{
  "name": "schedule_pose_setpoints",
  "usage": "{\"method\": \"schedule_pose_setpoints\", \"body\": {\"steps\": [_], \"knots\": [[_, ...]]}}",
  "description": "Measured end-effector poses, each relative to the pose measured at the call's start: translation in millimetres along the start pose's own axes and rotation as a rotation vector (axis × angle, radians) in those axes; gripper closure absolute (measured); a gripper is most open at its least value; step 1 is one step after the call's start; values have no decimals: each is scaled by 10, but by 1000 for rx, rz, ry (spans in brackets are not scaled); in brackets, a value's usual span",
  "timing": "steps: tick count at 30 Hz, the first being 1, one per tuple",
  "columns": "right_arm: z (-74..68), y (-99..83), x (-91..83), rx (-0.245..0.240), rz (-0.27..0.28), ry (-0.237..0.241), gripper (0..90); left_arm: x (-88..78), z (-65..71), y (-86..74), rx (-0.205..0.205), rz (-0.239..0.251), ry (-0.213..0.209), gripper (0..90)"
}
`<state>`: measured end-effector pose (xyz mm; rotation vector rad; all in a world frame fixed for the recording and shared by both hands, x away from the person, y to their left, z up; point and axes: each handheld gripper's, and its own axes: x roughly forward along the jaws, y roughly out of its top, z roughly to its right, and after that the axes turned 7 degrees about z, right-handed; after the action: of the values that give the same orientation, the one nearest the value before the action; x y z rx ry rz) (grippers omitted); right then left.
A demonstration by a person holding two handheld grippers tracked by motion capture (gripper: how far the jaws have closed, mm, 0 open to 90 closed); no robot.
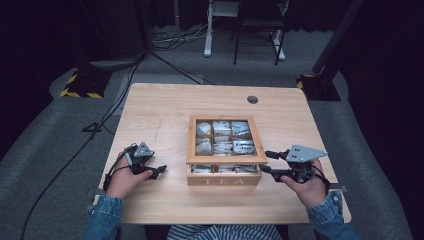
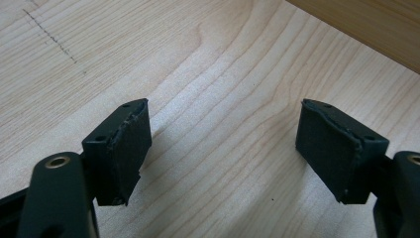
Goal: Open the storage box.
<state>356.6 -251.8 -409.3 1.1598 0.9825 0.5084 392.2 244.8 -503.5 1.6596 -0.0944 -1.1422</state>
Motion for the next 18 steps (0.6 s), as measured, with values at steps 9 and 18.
{"method": "schedule_pose_setpoints", "body": {"steps": [9,18], "knots": [[103,184,-32,30,30,16,468,-6,-18,-2,-21,8,-12,226],[175,374,-28,28,53,-7,466,7,-22,7,-4,0,1,227]]}}
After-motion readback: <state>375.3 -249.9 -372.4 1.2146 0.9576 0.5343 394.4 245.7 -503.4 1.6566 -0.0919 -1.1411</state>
